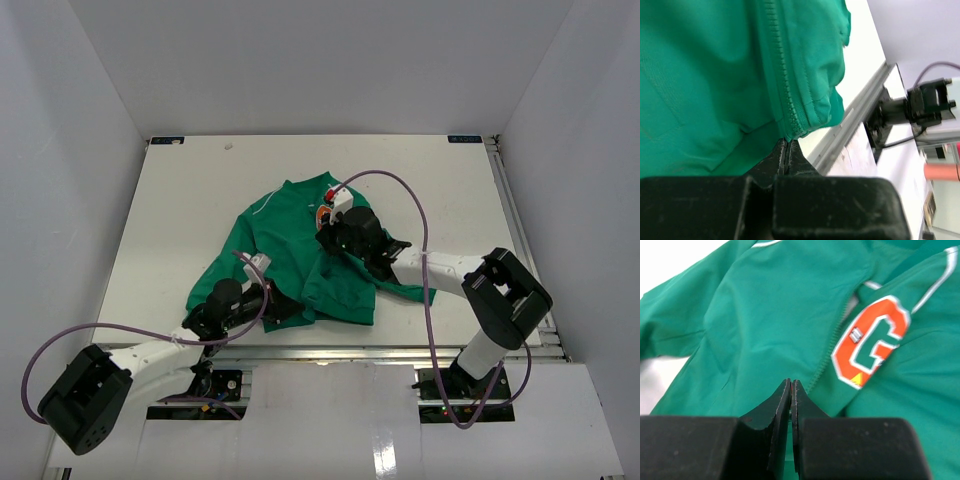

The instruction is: Zip up the jacket

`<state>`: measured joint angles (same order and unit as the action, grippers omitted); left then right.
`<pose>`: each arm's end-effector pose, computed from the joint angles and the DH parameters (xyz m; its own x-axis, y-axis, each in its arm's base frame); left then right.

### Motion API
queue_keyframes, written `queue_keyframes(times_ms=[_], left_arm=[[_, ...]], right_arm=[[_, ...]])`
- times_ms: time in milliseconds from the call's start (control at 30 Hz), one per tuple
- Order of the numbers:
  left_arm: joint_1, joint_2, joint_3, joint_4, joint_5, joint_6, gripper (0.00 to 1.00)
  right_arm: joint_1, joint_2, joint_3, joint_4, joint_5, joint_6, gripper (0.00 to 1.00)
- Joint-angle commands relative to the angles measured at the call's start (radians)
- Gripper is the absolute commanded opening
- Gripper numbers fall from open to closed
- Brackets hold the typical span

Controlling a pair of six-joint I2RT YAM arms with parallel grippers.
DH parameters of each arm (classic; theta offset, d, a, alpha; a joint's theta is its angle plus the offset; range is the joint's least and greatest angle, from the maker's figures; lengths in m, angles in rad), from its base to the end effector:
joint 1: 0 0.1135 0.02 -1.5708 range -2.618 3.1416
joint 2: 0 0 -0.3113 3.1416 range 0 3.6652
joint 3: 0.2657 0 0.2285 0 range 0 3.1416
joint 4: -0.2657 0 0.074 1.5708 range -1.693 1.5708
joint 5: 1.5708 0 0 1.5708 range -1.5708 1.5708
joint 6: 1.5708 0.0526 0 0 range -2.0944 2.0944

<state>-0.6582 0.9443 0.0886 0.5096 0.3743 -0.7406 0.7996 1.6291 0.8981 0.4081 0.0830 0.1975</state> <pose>0.1014 -0.1027 0.1968 -0.7658 -0.2017 -0.6106 0.4400 0.5282 -0.7263 0.2556 0.2567 0.2816 -0.3463 -0.0758 -0.9350 -0.6036 0.7810 0.1603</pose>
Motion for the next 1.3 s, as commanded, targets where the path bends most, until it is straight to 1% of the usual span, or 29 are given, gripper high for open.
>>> queue_keyframes(times_ms=[0, 33, 67, 167, 233, 333, 367, 433, 500, 567, 633, 700, 833, 1000, 1133, 1167, 1200, 1233, 1267], left_arm=[[-0.011, -0.054, -0.017, -0.11, -0.083, -0.013, 0.0], [-0.011, -0.064, -0.017, -0.108, -0.096, -0.01, 0.0], [-0.011, -0.072, -0.008, -0.106, -0.098, 0.008, 0.09], [-0.009, -0.085, 0.036, -0.13, -0.133, 0.051, 0.41], [-0.011, -0.082, 0.08, -0.16, -0.175, 0.075, 0.5], [-0.011, -0.058, 0.183, -0.216, -0.194, 0.106, 0.62], [-0.011, -0.053, 0.212, -0.235, -0.201, 0.119, 0.63], [-0.011, -0.047, 0.255, -0.279, -0.222, 0.149, 0.64], [-0.009, -0.046, 0.285, -0.288, -0.229, 0.165, 0.65], [-0.011, -0.036, 0.31, -0.285, -0.206, 0.177, 0.66], [-0.011, 0.008, 0.345, -0.283, -0.164, 0.188, 0.66], [-0.011, 0.061, 0.365, -0.281, -0.123, 0.197, 0.66], [-0.013, 0.145, 0.357, -0.223, -0.066, 0.206, 0.67], [-0.014, 0.269, 0.383, -0.188, -0.073, 0.261, 0.68], [-0.014, 0.312, 0.388, -0.143, -0.082, 0.286, 0.68], [-0.013, 0.314, 0.382, -0.125, -0.084, 0.287, 0.61], [-0.012, 0.313, 0.375, -0.105, -0.083, 0.289, 0.5], [-0.012, 0.31, 0.371, -0.096, -0.08, 0.289, 0.37], [-0.013, 0.306, 0.37, -0.097, -0.074, 0.288, 0.2]], right_arm=[[-0.085, 0.004, 0.072, 0.114, 0.066, -0.045, 0.08], [-0.092, 0.004, 0.071, 0.115, 0.059, -0.048, 0.08], [-0.093, -0.003, 0.063, 0.119, 0.049, -0.049, 0.08], [-0.093, -0.032, 0.011, 0.175, -0.018, -0.043, 0.08], [-0.083, -0.06, -0.047, 0.199, -0.056, -0.03, 0.08], [-0.06, -0.115, -0.122, 0.252, -0.067, -0.026, 0.08], [-0.056, -0.131, -0.142, 0.26, -0.07, -0.025, 0.08], [-0.045, -0.165, -0.188, 0.262, -0.074, -0.024, 0.08], [-0.039, -0.201, -0.218, 0.261, -0.074, -0.026, 0.08], [-0.035, -0.232, -0.246, 0.272, -0.076, -0.021, 0.08], [-0.026, -0.255, -0.261, 0.287, -0.109, -0.013, 0.08], [-0.006, -0.26, -0.267, 0.299, -0.108, -0.006, 0.08], [0.031, -0.254, -0.256, 0.302, -0.089, -0.002, 0.08], [0.069, -0.251, -0.242, 0.3, -0.056, -0.001, 0.08], [0.088, -0.26, -0.244, 0.299, -0.058, 0.009, 0.08], [0.093, -0.261, -0.246, 0.301, -0.057, 0.01, 0.08], [0.098, -0.262, -0.247, 0.304, -0.055, 0.01, 0.08], [0.101, -0.263, -0.248, 0.307, -0.053, 0.009, 0.08], [0.103, -0.265, -0.25, 0.31, -0.05, 0.007, 0.08]])
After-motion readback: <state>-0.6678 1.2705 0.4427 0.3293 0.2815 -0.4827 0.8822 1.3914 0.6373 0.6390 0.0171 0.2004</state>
